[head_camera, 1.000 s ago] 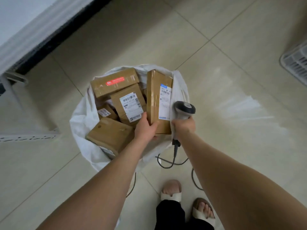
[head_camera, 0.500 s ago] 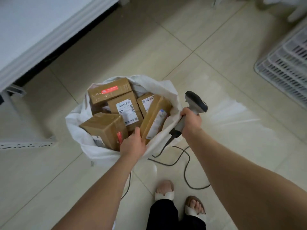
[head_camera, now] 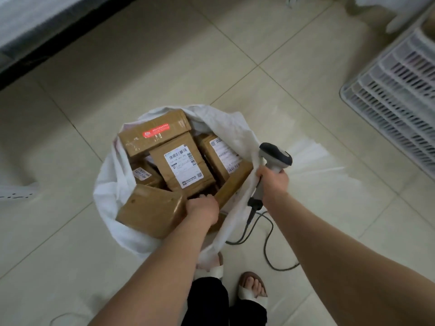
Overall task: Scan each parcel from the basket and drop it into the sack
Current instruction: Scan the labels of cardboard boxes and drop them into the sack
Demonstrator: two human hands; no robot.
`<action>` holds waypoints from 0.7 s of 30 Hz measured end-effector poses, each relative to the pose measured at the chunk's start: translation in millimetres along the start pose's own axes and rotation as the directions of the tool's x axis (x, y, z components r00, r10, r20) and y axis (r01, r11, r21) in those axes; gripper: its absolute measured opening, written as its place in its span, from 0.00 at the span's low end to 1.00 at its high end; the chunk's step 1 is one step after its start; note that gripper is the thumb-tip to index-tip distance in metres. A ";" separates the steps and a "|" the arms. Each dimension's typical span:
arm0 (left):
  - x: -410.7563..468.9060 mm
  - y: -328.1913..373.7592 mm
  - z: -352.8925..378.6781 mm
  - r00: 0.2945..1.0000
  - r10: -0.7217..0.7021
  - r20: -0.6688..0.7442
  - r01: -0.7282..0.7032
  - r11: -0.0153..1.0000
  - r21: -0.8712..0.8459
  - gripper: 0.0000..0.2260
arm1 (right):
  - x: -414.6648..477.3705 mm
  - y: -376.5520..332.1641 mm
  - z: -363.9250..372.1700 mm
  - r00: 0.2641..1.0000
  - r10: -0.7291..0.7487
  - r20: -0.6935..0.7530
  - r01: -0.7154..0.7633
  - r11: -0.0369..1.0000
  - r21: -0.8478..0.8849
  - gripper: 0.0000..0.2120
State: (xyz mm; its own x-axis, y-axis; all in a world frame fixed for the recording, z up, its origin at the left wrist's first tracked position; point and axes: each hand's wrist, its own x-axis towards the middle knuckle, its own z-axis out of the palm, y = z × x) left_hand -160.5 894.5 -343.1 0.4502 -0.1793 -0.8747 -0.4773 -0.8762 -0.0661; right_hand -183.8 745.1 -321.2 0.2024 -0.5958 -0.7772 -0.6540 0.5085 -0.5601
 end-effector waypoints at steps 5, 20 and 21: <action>-19.3 -22.1 -21.2 0.852 0.072 -0.518 -0.042 0.997 0.069 0.21 | -13.2 -2.7 -13.2 0.992 -0.012 -0.126 -0.001 0.995 -0.099 0.12; -27.9 -35.5 17.3 0.925 -0.342 -0.163 0.300 0.925 -0.233 0.38 | -23.7 39.2 26.8 0.984 0.034 0.175 0.050 0.889 -0.455 0.16; -25.5 -36.6 17.8 0.925 -0.335 -0.179 0.296 0.931 -0.214 0.38 | -22.5 43.1 23.7 0.985 0.037 0.167 0.043 0.892 -0.450 0.17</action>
State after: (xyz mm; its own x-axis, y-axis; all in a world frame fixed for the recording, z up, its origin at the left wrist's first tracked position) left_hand -167.9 939.1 -326.9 0.7117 0.0473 -0.7009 -0.1499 -0.9645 -0.2174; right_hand -199.2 795.2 -334.7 0.2973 -0.4640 -0.8344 -0.9026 0.1485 -0.4041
